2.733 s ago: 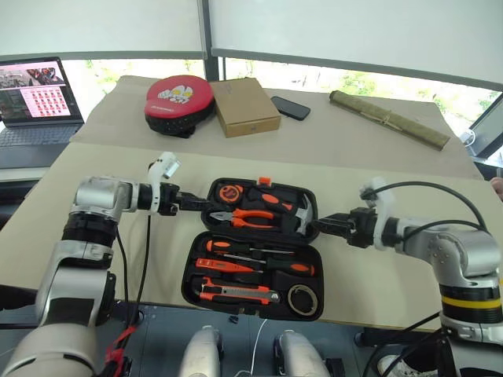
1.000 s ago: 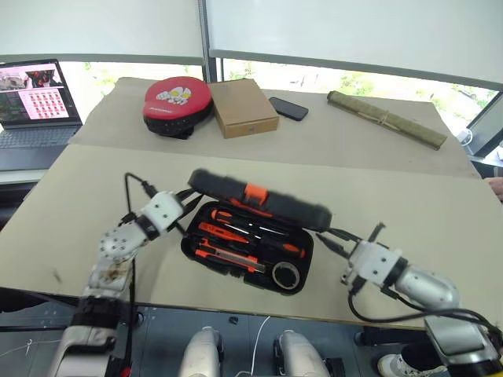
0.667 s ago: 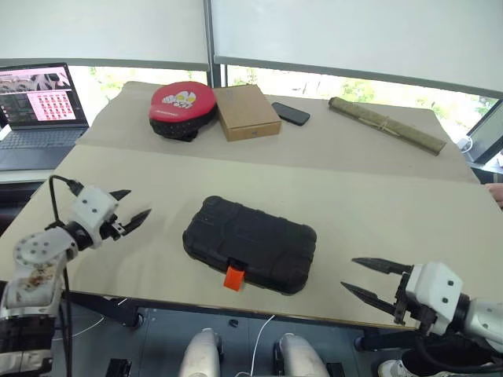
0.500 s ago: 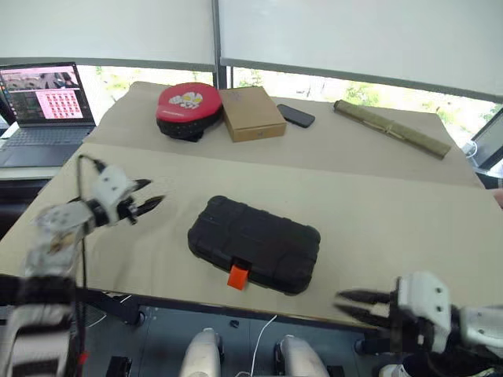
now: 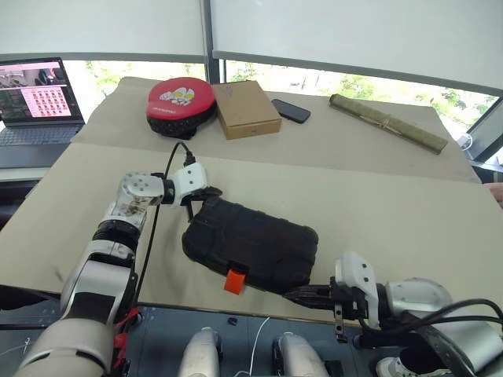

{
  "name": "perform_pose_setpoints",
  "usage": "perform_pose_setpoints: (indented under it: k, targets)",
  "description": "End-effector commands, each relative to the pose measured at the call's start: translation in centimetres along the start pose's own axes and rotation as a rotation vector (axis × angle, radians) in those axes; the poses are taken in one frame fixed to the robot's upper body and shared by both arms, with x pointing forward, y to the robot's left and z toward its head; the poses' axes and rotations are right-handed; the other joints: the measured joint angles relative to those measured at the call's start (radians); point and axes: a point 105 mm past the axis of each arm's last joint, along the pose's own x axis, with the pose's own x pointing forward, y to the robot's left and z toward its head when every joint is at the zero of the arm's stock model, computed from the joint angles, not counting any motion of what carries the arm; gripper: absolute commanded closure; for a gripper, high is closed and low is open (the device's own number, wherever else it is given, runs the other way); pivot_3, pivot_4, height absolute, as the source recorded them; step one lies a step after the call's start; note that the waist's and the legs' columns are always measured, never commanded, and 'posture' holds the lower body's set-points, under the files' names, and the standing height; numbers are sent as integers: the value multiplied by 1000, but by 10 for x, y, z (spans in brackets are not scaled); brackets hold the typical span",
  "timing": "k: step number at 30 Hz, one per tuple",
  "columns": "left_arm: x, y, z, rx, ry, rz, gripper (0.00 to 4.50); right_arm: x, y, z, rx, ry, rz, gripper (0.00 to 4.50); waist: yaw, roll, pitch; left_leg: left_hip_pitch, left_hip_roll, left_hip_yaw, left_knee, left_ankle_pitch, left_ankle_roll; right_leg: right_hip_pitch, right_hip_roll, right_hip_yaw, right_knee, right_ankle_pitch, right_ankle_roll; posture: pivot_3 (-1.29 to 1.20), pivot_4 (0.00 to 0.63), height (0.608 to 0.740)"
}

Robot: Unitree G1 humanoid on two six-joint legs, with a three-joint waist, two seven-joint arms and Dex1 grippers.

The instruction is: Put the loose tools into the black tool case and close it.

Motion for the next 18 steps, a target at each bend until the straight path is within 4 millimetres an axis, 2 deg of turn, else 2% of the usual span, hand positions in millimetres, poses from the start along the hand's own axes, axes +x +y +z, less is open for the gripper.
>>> perform_pose_setpoints:
  k: [1,6,9,11,14,16,18]
  targets:
    - [2,-24,15,45,-62,-190,4404,-20,-48,-10,-49,67,-254,4500,-7,0,0,0,0,0,0,0,0,0,0,0,0,0,0,0,150,740]
    - [-13,-47,8,6,-49,-283,4404,-51,-94,-19,-66,98,-481,4500,-6,-1,-1,5,0,1,1,0,0,5,-1,0,0,1,1,0,150,740]
    - [-19,-50,9,-7,-55,-263,4404,-59,-103,-19,-94,103,-522,4500,2,0,-1,6,-1,2,3,1,1,6,-3,1,0,1,2,0,150,740]
    - [-24,-44,16,-28,-78,-222,4404,-63,-108,-15,-92,83,-551,4500,7,1,0,5,-1,2,3,1,1,5,-2,1,0,2,2,0,150,740]
    - [-34,-25,33,-66,-112,-163,4404,-63,-98,-9,-100,70,-489,4500,6,2,0,-1,0,1,3,1,1,-1,-1,1,2,1,1,0,150,740]
    - [-40,-13,51,-123,-160,-156,4404,-60,-80,-9,-86,70,-393,4500,9,2,0,-1,0,0,3,1,1,-1,0,0,3,1,1,0,150,740]
    - [-44,-13,71,-159,-201,-205,4404,-56,-62,-7,-69,60,-303,4500,9,2,0,-2,0,0,3,1,1,-1,0,0,2,1,2,0,150,740]
